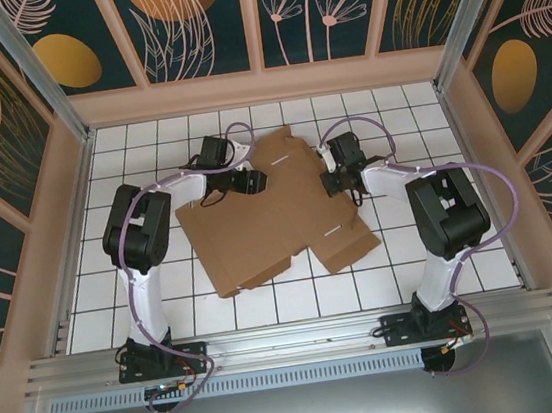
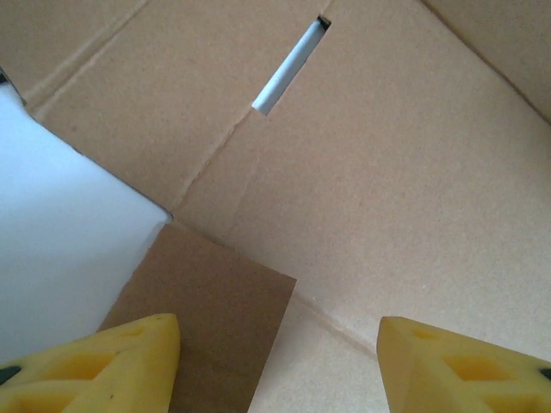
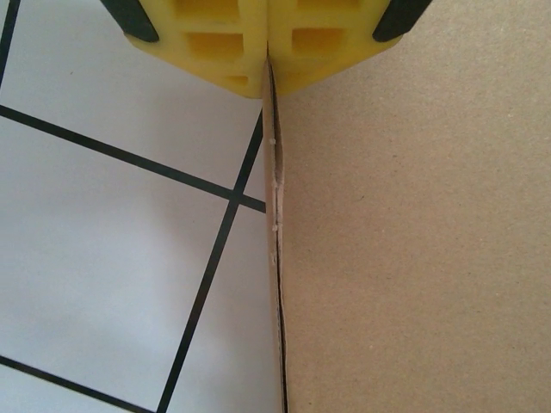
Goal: Fold the paper box
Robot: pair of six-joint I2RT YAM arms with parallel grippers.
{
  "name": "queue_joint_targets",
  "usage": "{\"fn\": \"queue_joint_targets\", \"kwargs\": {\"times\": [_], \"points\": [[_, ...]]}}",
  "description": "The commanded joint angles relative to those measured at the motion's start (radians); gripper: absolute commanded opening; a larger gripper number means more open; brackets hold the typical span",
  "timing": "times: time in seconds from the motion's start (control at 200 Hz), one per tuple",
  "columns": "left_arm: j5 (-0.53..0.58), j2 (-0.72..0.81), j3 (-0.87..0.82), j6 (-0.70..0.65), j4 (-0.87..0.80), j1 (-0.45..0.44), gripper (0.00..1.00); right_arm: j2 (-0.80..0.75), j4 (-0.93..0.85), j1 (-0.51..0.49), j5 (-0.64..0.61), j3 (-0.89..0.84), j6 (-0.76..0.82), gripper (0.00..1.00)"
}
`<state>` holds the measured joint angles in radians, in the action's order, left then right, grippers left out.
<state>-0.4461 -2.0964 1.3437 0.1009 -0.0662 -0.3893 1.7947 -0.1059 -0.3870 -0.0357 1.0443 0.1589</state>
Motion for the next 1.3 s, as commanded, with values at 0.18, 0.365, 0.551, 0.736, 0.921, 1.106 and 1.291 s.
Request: {"fn": "queue_joint_targets", "kwargs": {"times": [0.18,0.365,0.551,0.736,0.921,1.106,1.291], "points": [[0.050,-0.103,0.038,0.188,-0.081,-0.010,0.50,0.003,0.002,0.000,-0.013,0.026,-0.001,0.00],[0.229,-0.107,0.035,0.183,-0.147,-0.022,0.39,-0.014,0.006,0.000,-0.008,0.020,-0.005,0.00],[0.493,-0.109,0.064,0.065,-0.232,-0.089,0.35,-0.017,0.014,-0.001,0.004,0.028,-0.013,0.00],[0.644,-0.152,0.098,0.085,-0.277,-0.134,0.32,-0.021,0.020,-0.003,-0.001,0.028,-0.022,0.00],[0.607,-0.108,0.052,0.113,-0.212,-0.138,0.28,-0.024,0.021,-0.004,-0.004,0.028,-0.029,0.00],[0.479,0.017,0.066,0.171,-0.144,-0.137,0.36,-0.037,0.019,0.002,-0.008,0.034,-0.017,0.00],[0.392,0.088,0.163,0.269,-0.078,-0.134,0.55,-0.045,0.042,-0.001,-0.004,0.023,-0.027,0.00]]}}
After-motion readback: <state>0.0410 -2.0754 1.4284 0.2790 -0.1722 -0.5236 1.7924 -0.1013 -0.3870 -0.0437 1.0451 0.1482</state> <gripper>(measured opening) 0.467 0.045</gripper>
